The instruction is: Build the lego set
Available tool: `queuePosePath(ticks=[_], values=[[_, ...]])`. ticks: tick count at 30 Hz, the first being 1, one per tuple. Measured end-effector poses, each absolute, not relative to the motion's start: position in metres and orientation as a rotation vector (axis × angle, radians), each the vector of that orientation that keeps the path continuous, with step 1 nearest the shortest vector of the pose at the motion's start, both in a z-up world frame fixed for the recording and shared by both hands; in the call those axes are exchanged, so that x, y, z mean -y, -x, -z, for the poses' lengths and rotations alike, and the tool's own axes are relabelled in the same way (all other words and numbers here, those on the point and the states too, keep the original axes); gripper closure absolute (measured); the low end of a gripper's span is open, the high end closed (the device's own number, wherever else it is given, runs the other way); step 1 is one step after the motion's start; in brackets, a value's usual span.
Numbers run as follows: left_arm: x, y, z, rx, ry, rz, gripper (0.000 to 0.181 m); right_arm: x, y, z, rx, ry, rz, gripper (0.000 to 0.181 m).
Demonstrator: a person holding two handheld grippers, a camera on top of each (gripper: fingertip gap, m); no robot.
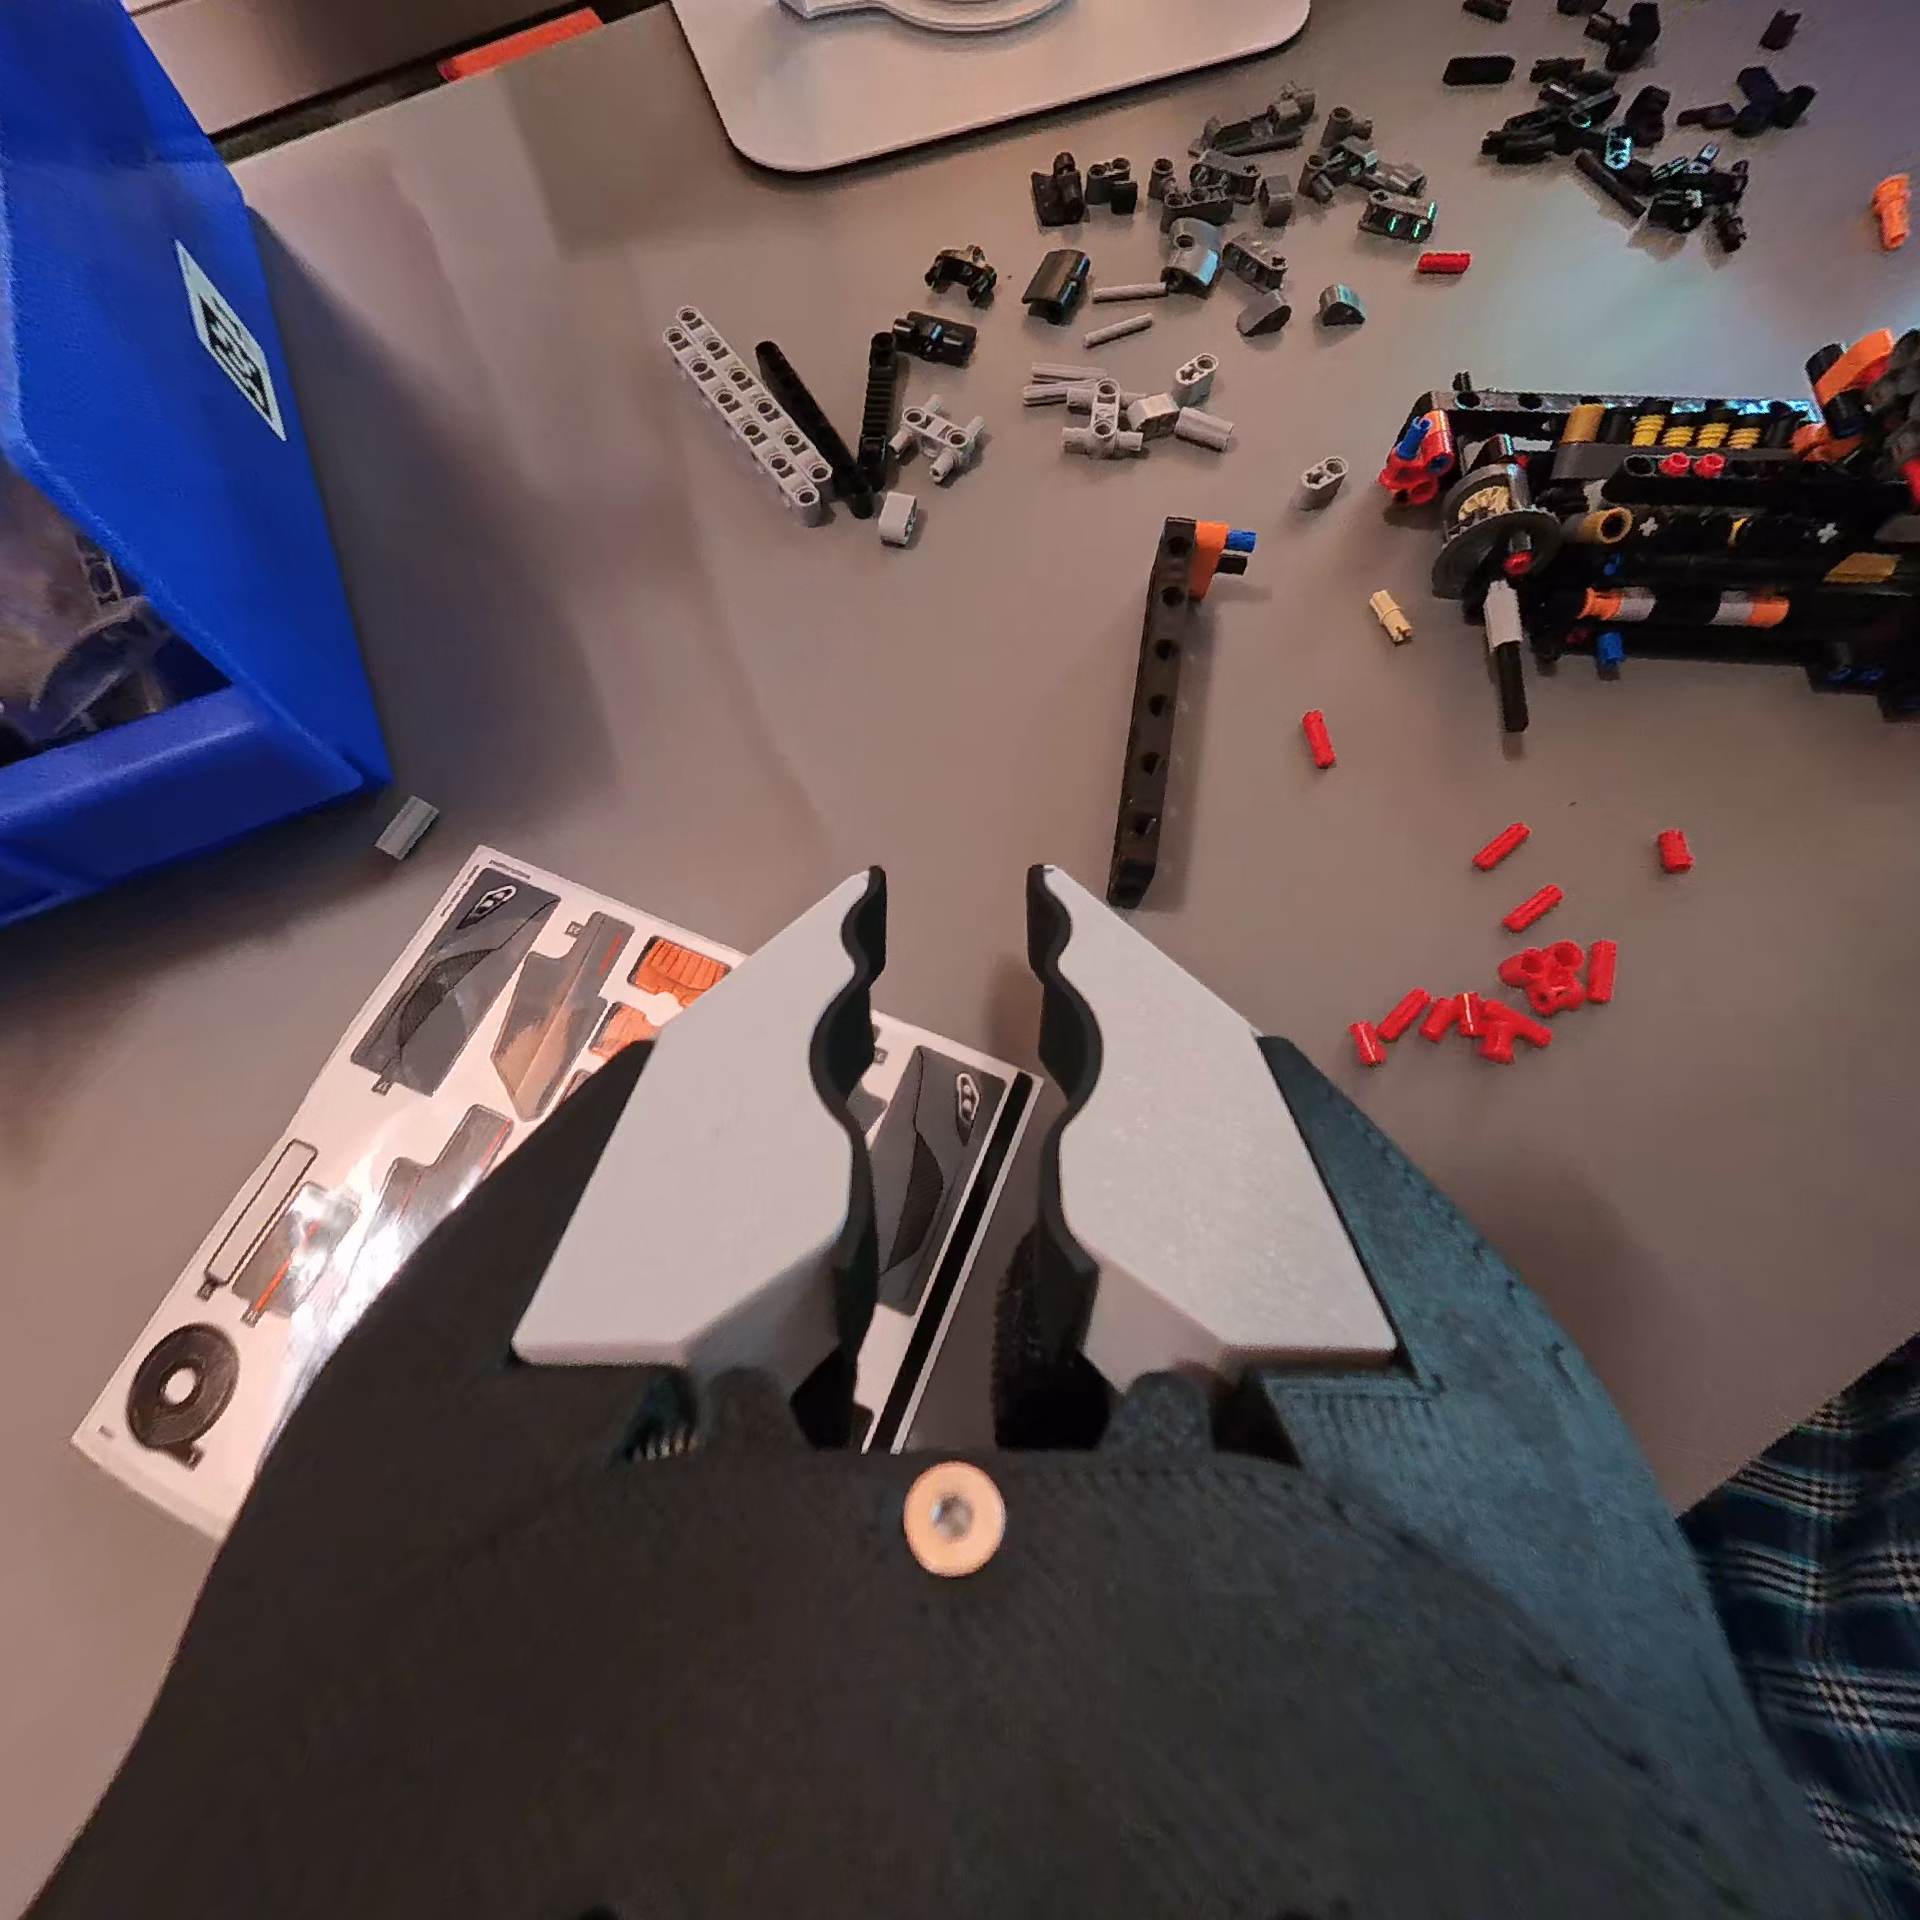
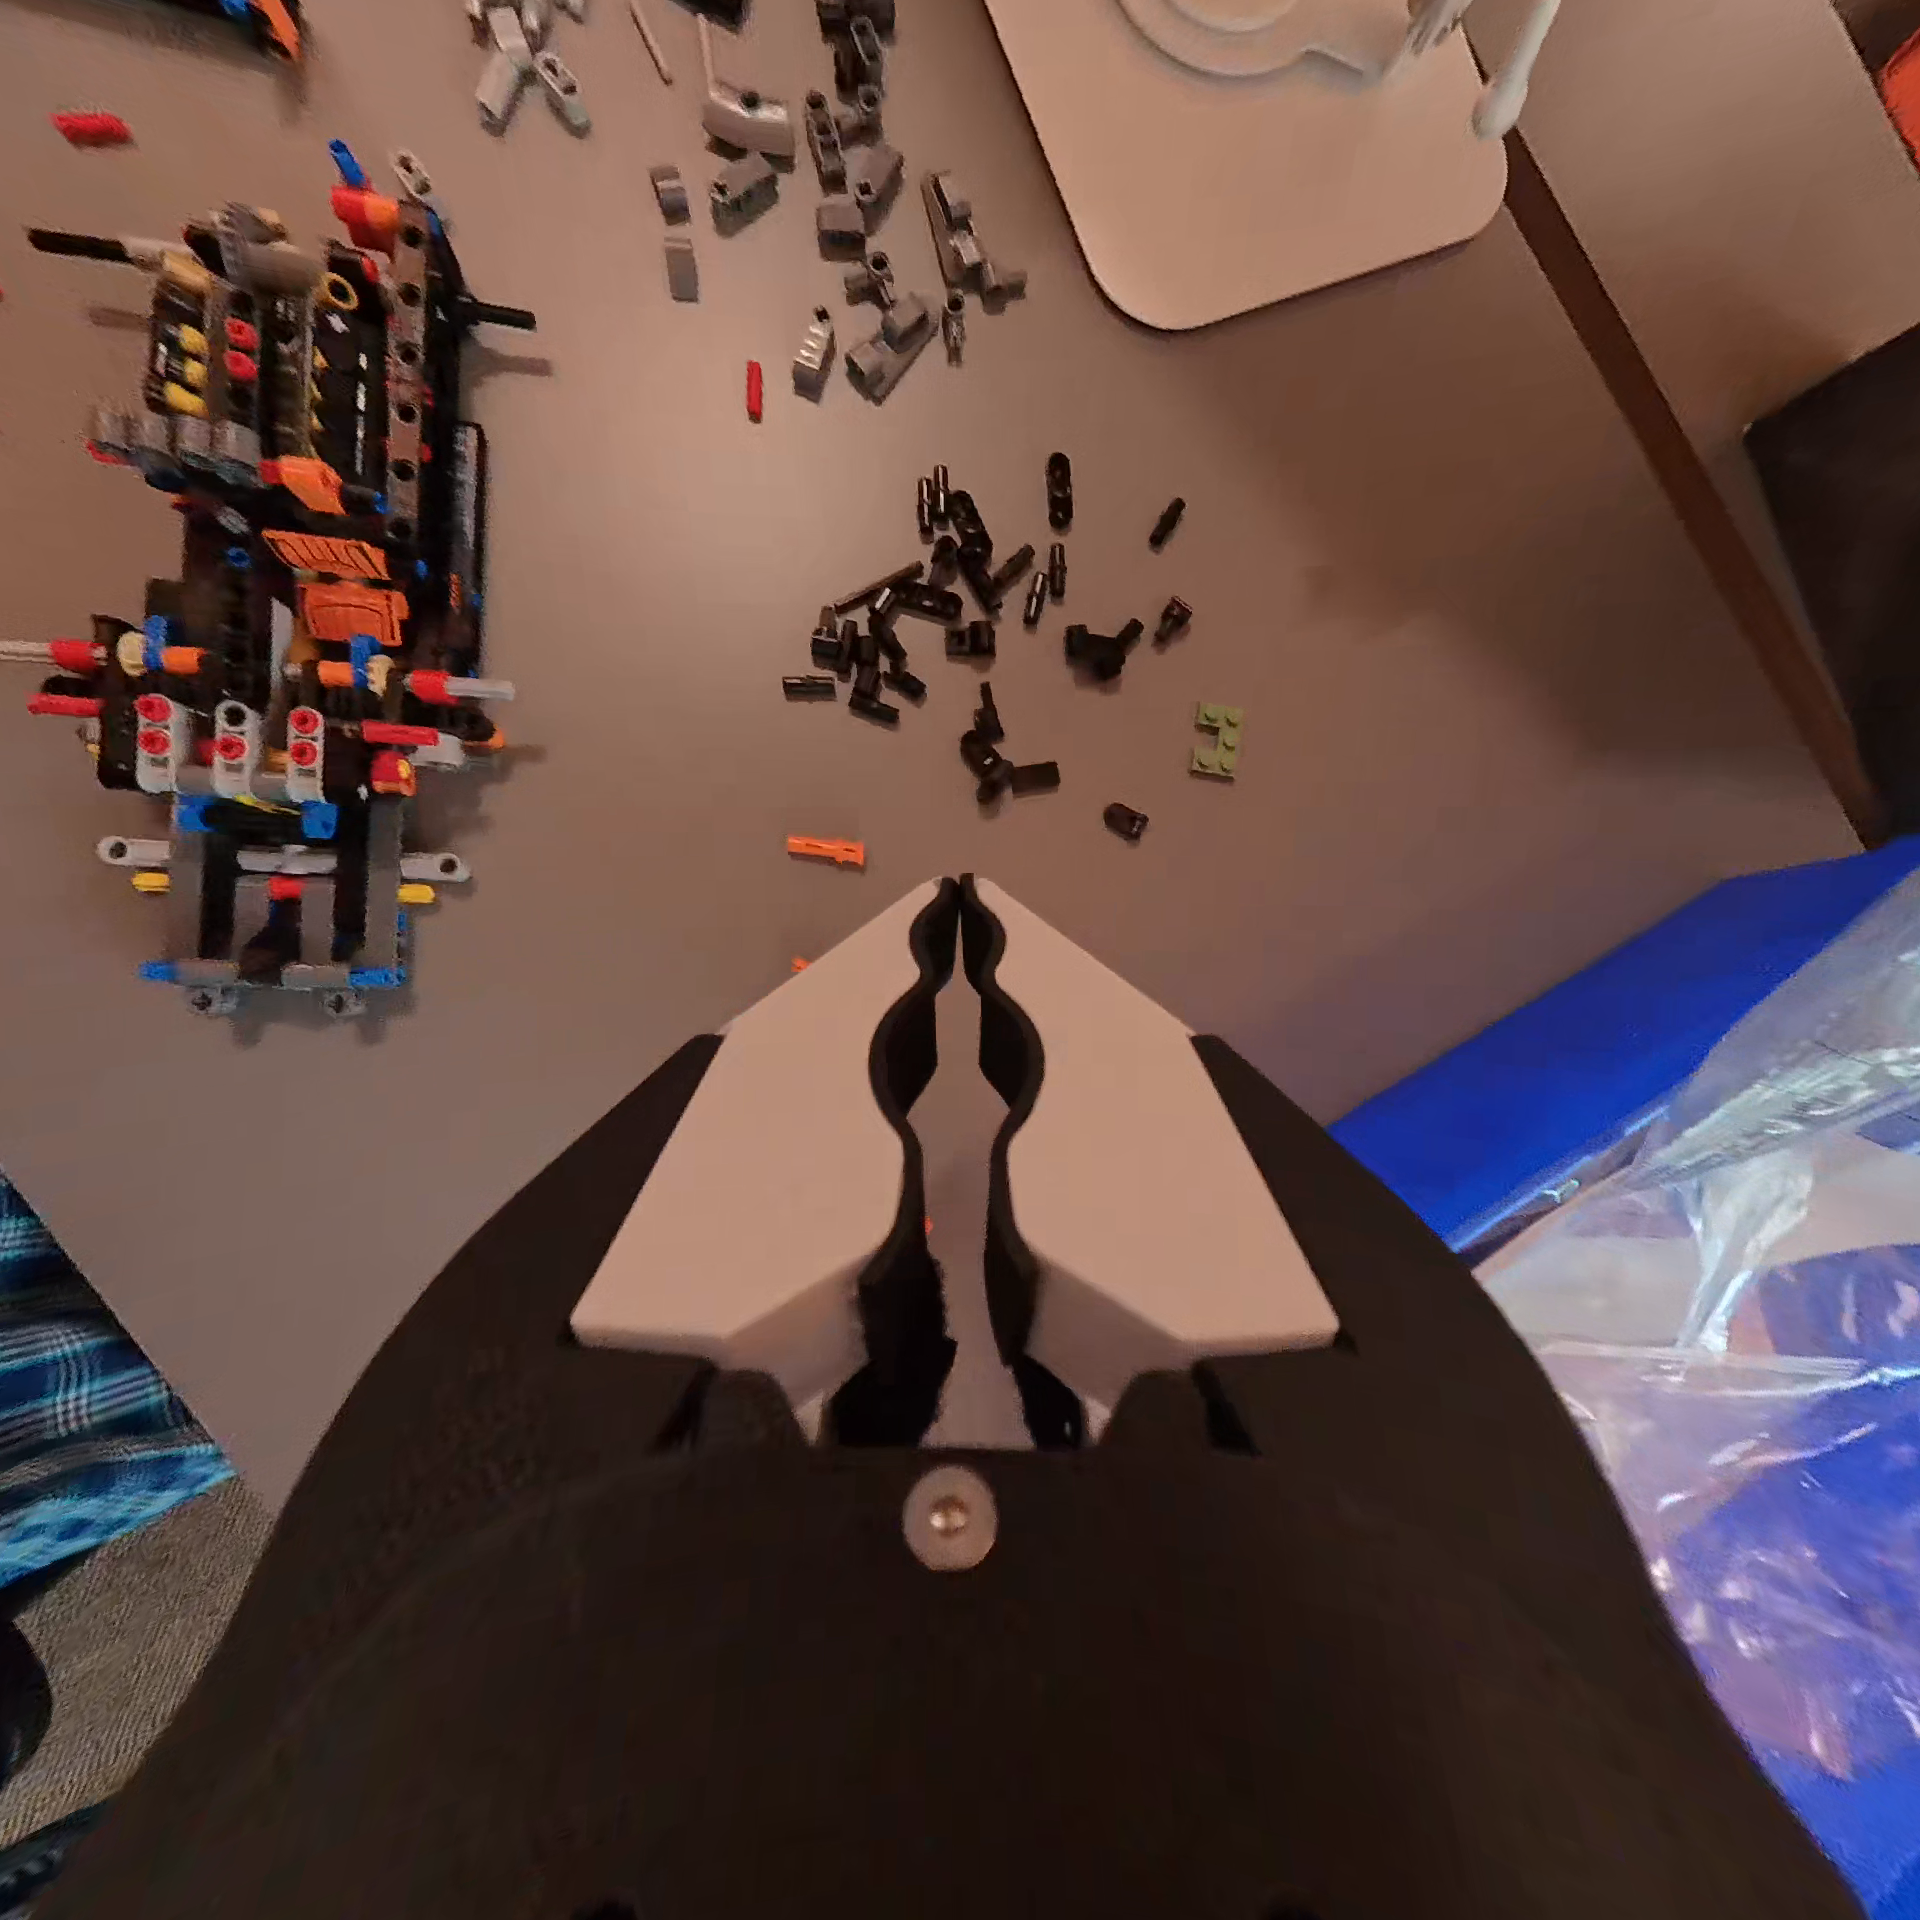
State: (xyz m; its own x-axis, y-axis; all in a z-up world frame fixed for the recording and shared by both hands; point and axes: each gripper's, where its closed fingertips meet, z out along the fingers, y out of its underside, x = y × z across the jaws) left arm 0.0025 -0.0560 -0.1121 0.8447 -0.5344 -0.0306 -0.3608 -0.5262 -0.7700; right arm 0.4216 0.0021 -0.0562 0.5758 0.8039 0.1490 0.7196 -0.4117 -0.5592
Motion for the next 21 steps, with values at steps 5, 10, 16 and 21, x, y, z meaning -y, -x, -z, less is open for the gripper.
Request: queuePosePath(ticks=[5, 10, 16, 21], values=[[0.063, 0.004, 0.106, -0.635, 2.167, 0.248, 0.154, 0.005, -0.398, 0.068, 1.263, 2.208, -0.243, 0.173], [0.074, 0.013, 0.107, -0.611, 2.174, 0.231, 0.155, 0.007, -0.372, 0.075, 1.329, 2.165, -0.287, 0.175], [0.092, 0.03, 0.098, -0.638, 2.184, 0.197, 0.155, 0.008, -0.36, 0.067, 1.345, 2.105, -0.31, 0.178], [0.121, 0.037, 0.104, -0.798, 2.24, 0.192, 0.155, 0.011, -0.356, 0.066, 1.346, 2.084, -0.331, 0.177]])
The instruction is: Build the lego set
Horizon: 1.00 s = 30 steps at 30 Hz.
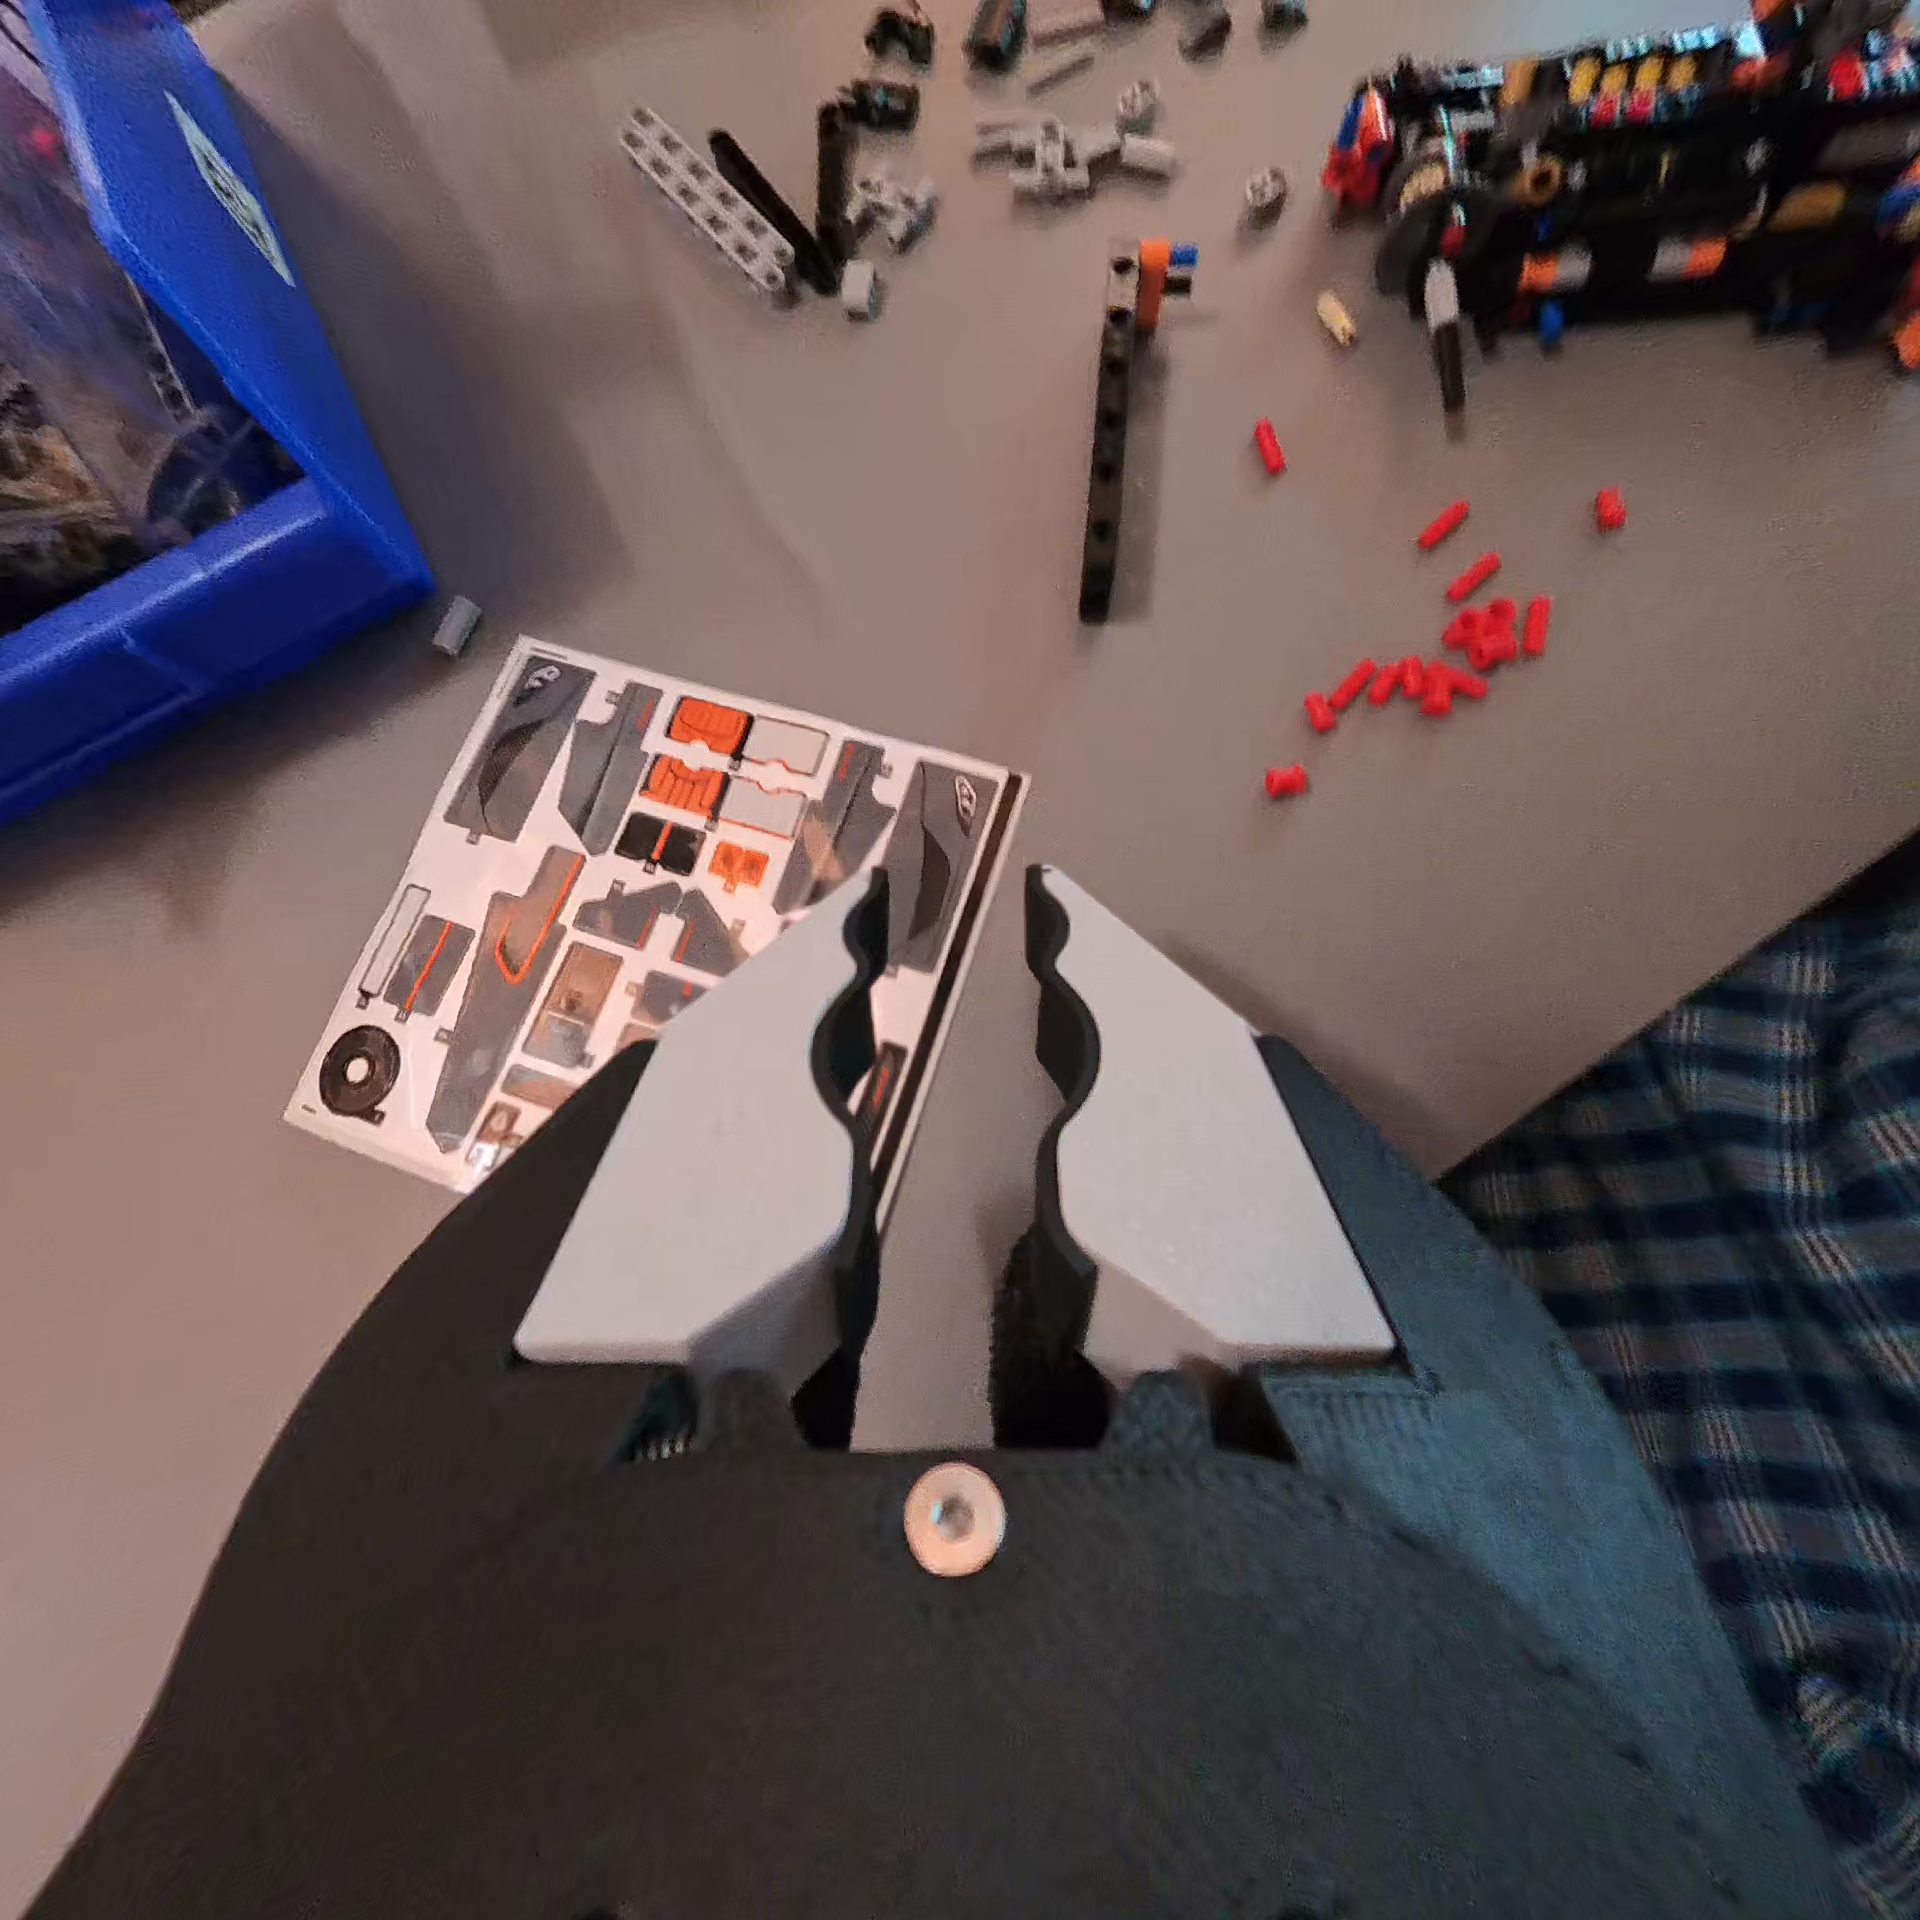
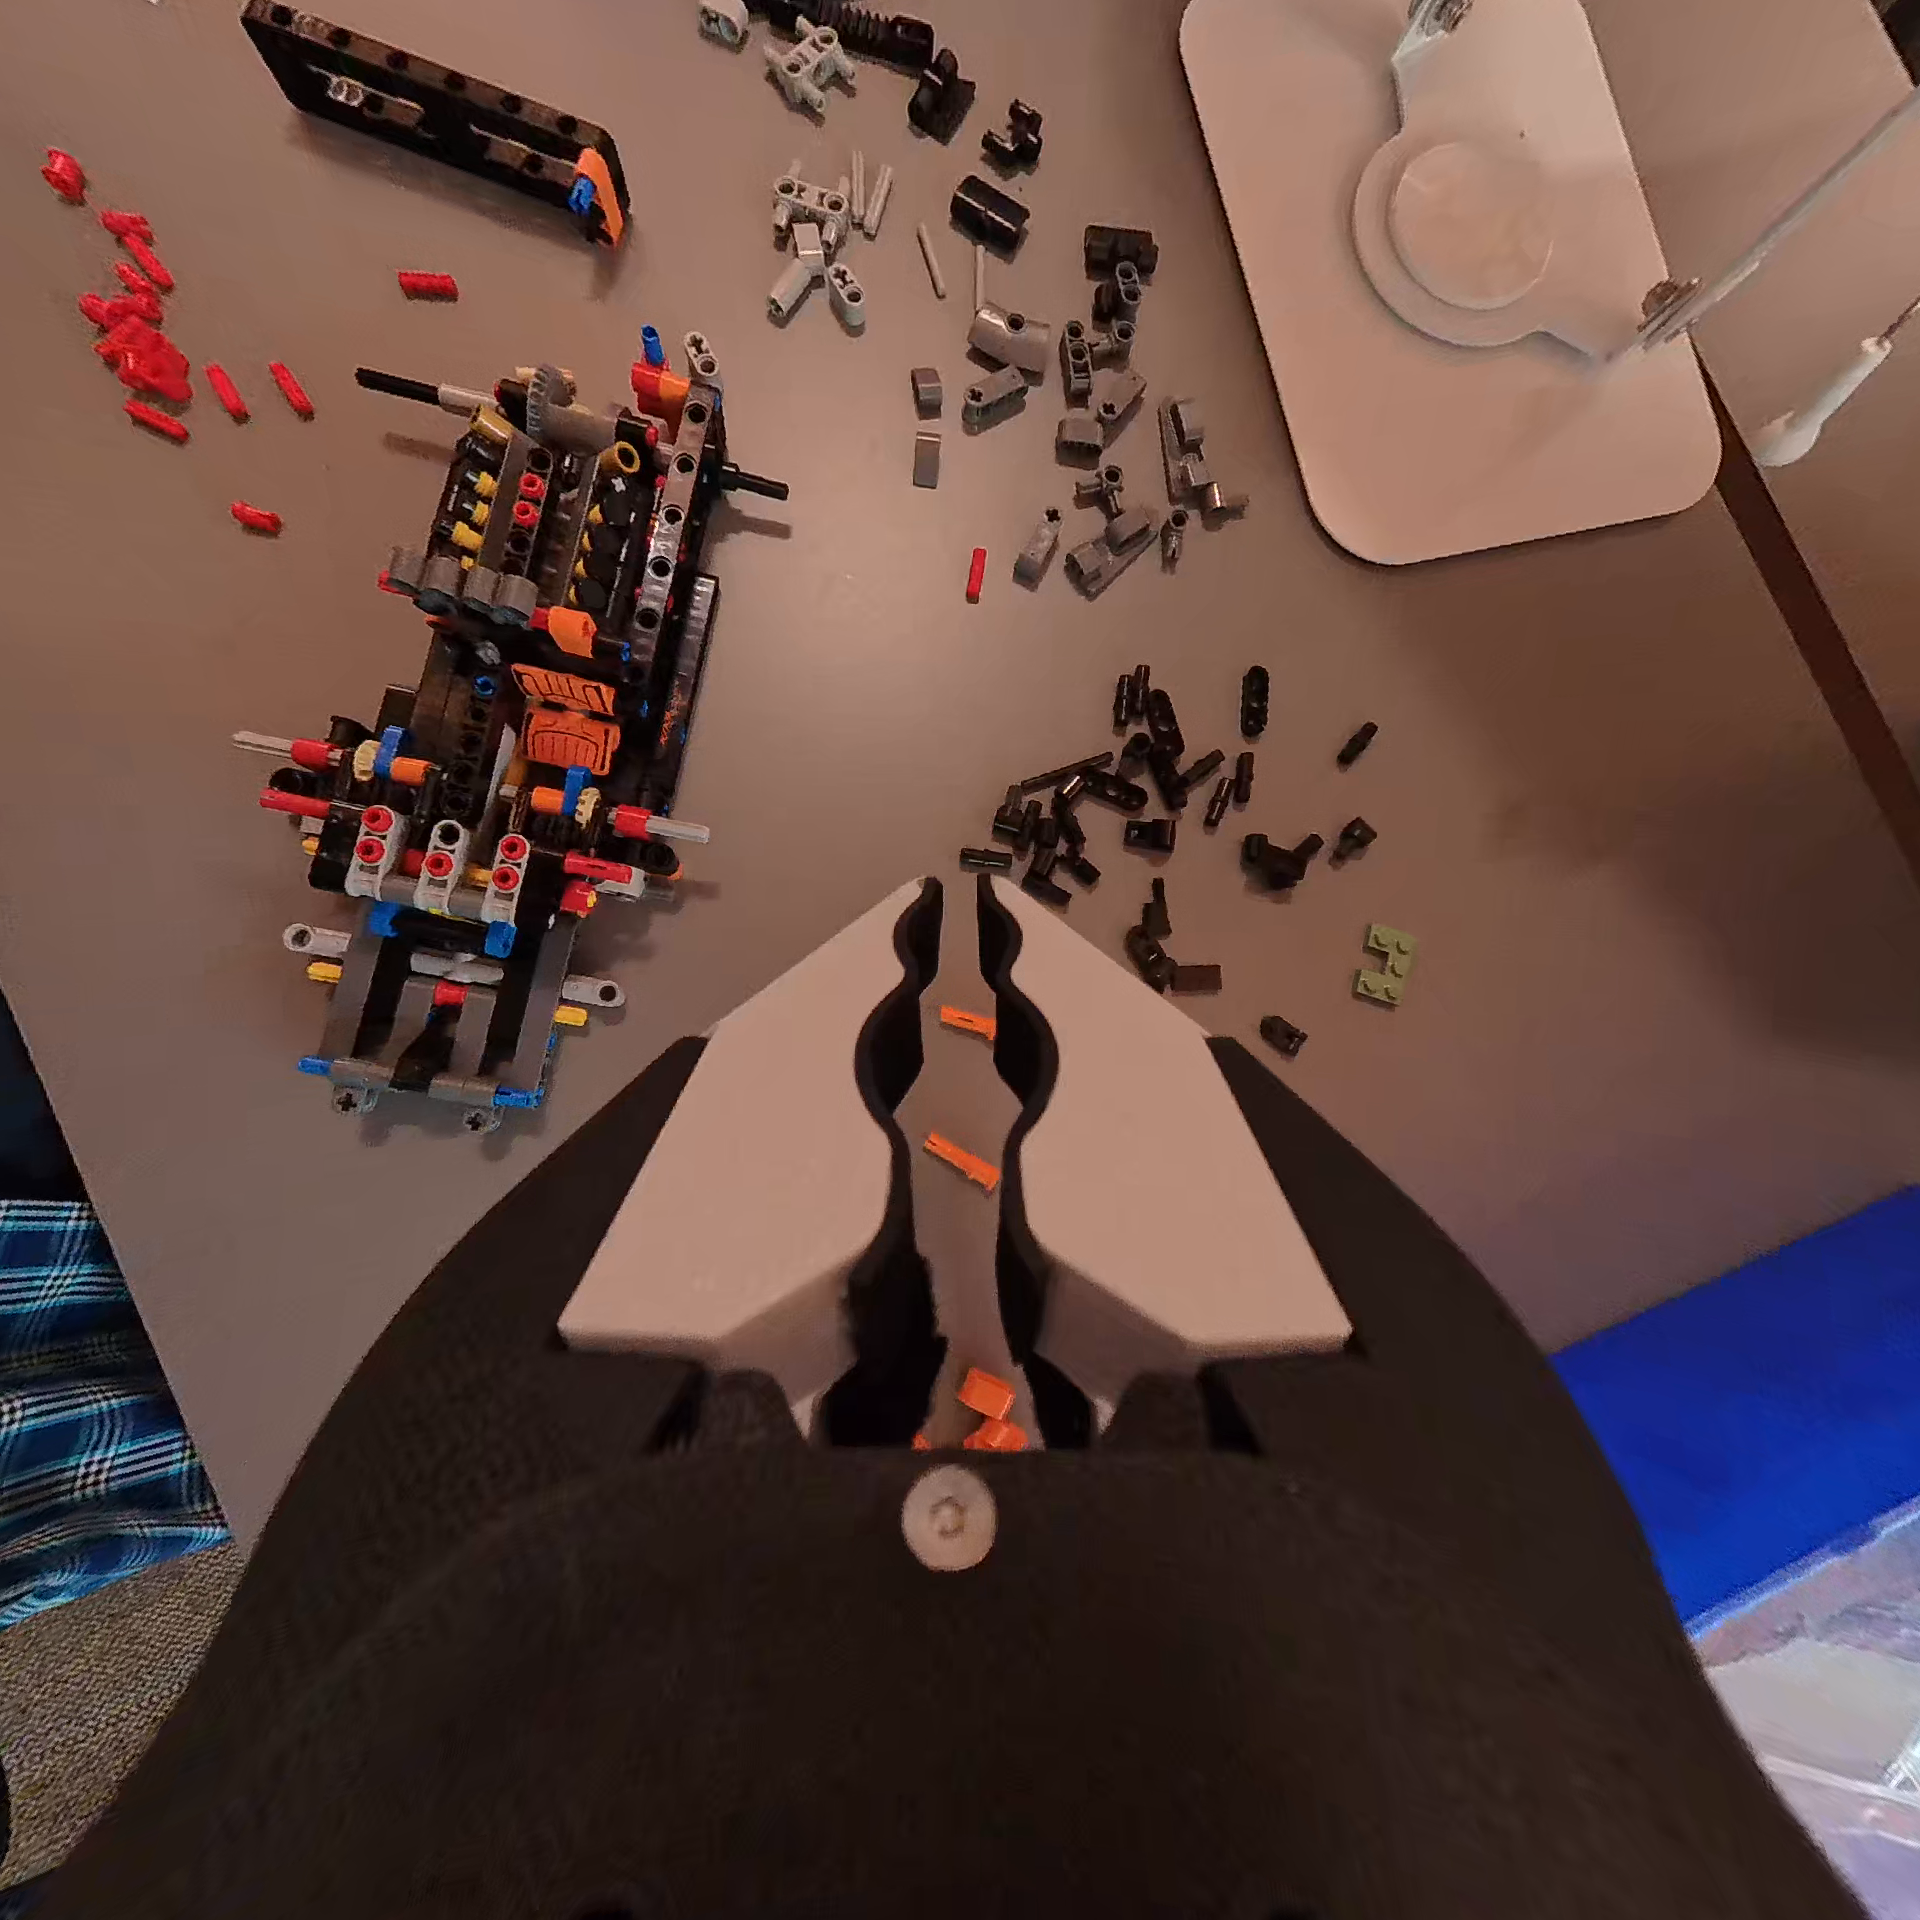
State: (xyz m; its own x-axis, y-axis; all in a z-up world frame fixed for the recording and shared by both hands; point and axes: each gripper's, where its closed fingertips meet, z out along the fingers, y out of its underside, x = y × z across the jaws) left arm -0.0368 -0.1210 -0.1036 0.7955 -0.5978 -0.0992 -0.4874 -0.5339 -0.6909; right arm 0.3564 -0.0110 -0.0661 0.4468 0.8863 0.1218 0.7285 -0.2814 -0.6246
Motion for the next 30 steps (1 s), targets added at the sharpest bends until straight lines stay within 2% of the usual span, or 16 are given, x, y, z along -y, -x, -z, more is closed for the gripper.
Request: queuePosePath(ticks=[6, 11, 18, 22, 30], values=[[0.137, 0.03, 0.11, -0.886, 2.254, 0.209, 0.156, 0.019, -0.364, 0.066, 1.347, 2.094, -0.298, 0.178], [0.134, 0.015, 0.12, -0.921, 2.241, 0.248, 0.156, 0.038, -0.419, 0.065, 1.19, 2.224, -0.245, 0.164], [0.117, -0.011, 0.122, -0.987, 2.2, 0.293, 0.156, 0.079, -0.483, 0.117, 0.98, 2.412, -0.216, 0.159], [0.114, -0.025, 0.121, -1.03, 2.186, 0.3, 0.156, 0.078, -0.495, 0.139, 0.888, 2.43, -0.184, 0.162], [0.119, -0.031, 0.124, -1.018, 2.188, 0.301, 0.157, 0.053, -0.482, 0.153, 0.926, 2.358, -0.187, 0.157]])
